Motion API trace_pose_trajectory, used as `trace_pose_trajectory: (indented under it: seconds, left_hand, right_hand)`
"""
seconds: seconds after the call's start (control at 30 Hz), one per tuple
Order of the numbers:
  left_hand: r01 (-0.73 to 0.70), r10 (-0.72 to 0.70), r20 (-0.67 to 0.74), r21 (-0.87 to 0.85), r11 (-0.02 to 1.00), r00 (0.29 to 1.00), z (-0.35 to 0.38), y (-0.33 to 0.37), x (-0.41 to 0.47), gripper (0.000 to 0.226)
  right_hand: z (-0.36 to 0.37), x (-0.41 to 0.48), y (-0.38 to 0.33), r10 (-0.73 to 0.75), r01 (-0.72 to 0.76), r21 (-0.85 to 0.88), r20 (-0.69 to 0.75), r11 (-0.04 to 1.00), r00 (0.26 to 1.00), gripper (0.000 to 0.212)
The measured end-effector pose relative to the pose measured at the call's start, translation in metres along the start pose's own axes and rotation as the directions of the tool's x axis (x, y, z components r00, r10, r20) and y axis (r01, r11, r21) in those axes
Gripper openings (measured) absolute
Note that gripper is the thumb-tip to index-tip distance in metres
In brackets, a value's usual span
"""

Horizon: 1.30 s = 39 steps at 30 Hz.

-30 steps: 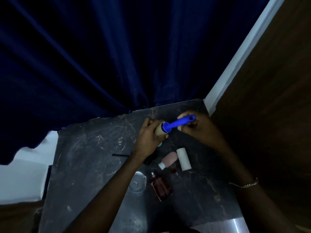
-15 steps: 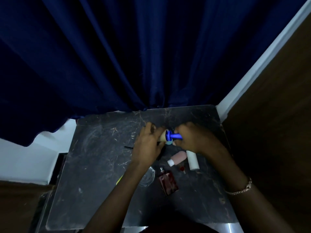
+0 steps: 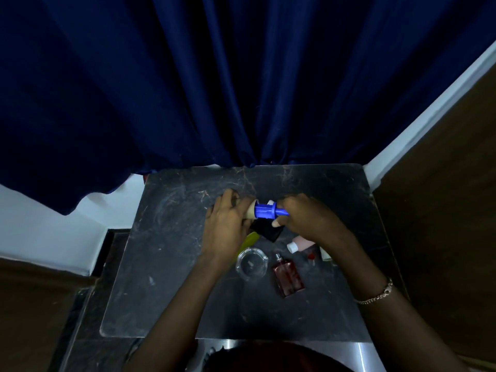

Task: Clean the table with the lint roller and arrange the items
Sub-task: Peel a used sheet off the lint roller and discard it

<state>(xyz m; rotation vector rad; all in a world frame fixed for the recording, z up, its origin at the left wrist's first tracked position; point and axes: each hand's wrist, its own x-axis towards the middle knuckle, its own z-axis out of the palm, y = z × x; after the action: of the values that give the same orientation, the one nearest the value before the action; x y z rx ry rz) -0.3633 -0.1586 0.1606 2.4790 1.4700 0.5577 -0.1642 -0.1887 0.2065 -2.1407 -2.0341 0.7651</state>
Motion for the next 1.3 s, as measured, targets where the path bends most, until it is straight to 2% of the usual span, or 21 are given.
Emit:
trace_pose_trajectory:
  seconds: [0.27,0.4,0.47,0.57,0.67,0.8,1.0,1.13,1.3]
  left_hand:
    - [0.060,-0.061,-0.012,-0.050,0.997,0.998,-0.040,-0.074,-0.032,0.059]
    - [0.161,-0.165,-0.005,-0.183,0.970,0.986,-0.057,-0.108,-0.058,0.056]
    - [0.232,-0.242,-0.001,-0.281,0.931,0.970,-0.064,-0.124,-0.071,0.053]
    - [0.328,-0.353,0.008,-0.392,0.860,0.936,-0.074,-0.146,-0.091,0.052]
    - [0.413,-0.460,0.013,-0.460,0.786,0.888,-0.085,-0.169,-0.118,0.046]
    - [0.516,-0.586,0.030,-0.513,0.686,0.809,-0.100,-0.198,-0.157,0.043]
    - [0.613,-0.721,0.024,-0.546,0.570,0.692,-0.126,-0.238,-0.226,0.033]
    - [0.667,-0.800,0.052,-0.586,0.461,0.598,-0.134,-0.269,-0.282,0.054]
    - [0.704,-0.881,0.056,-0.626,0.336,0.470,-0.141,-0.295,-0.345,0.066]
  right_hand:
    - [0.021,-0.010,-0.022,-0.005,0.010,0.152,-0.032,0.988,0.999,0.018]
    - [0.043,-0.010,-0.041,-0.034,0.054,0.286,-0.074,0.957,0.997,0.029]
    - [0.061,-0.008,-0.057,-0.043,0.073,0.413,-0.082,0.908,0.996,0.035]
    - [0.090,-0.008,-0.093,-0.066,0.085,0.646,-0.054,0.759,0.996,0.022]
    - [0.119,-0.003,-0.131,-0.061,0.017,0.793,0.025,0.609,0.998,0.019]
    - [0.157,0.008,-0.175,-0.086,-0.058,0.842,0.123,0.536,0.989,0.025]
    - [0.203,0.012,-0.249,-0.211,-0.081,0.868,0.208,0.490,0.955,0.025]
    - [0.237,0.012,-0.296,-0.312,-0.115,0.865,0.296,0.488,0.903,0.027]
    - [0.291,0.007,-0.352,-0.374,-0.174,0.839,0.403,0.516,0.836,0.029]
